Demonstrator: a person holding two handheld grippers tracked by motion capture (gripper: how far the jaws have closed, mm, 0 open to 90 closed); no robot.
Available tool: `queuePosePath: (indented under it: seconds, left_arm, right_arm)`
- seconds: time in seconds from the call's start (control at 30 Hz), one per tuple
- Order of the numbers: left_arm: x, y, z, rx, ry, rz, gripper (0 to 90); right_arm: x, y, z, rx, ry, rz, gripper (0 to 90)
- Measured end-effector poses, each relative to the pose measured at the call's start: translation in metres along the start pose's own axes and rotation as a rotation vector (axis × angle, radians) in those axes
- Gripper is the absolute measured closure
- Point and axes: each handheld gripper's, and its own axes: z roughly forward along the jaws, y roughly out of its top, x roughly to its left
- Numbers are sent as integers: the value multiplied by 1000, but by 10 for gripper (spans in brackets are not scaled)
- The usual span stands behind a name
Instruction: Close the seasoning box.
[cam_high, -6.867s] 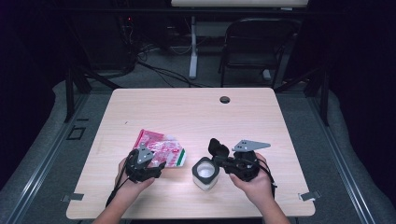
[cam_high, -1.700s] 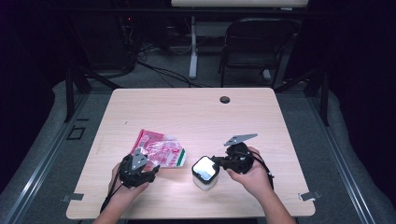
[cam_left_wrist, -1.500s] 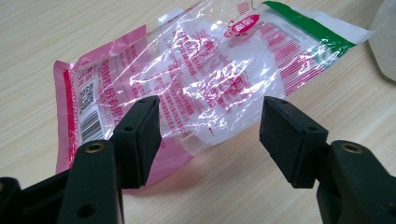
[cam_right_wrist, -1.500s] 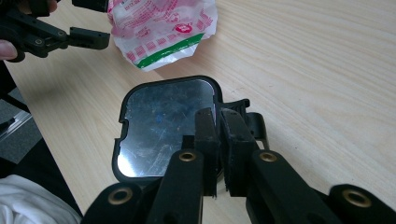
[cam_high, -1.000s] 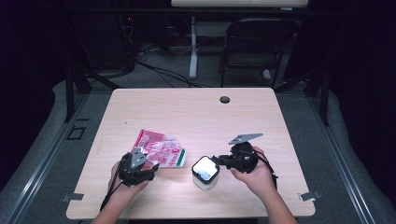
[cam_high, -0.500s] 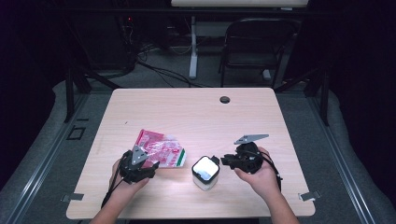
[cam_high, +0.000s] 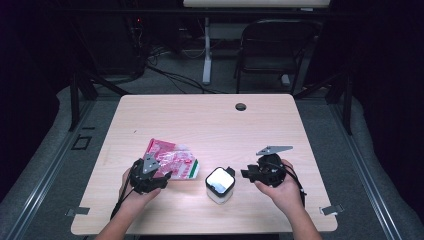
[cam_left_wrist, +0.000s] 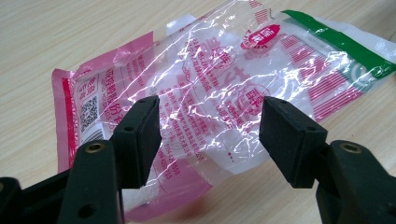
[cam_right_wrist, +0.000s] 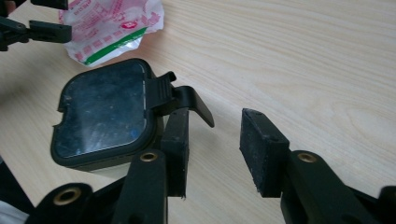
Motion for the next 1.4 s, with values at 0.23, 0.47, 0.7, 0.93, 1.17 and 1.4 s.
queuePosePath:
  seconds: [0.23, 0.47, 0.7, 0.93, 1.17, 1.4]
  left_arm:
    - [1, 0, 0, 0, -1, 1, 388]
    - [1, 0, 0, 0, -1, -1, 388]
    - [1, -1, 1, 4, -2, -1, 388]
    - [0, -1, 2, 2, 0, 1, 388]
    - [1, -1, 2, 9, -3, 2, 388]
    - [0, -1, 4, 11, -5, 7, 388]
  right_arm:
    - [-8, -5, 6, 10, -19, 22, 595]
    - [-16, -10, 12, 26, -54, 43, 577]
    - [-27, -17, 20, 38, -78, 82, 575]
    - [-33, -22, 26, 57, -100, 94, 569]
    - [-35, -23, 28, 47, -110, 102, 550]
    - [-35, -25, 30, 47, -117, 104, 546]
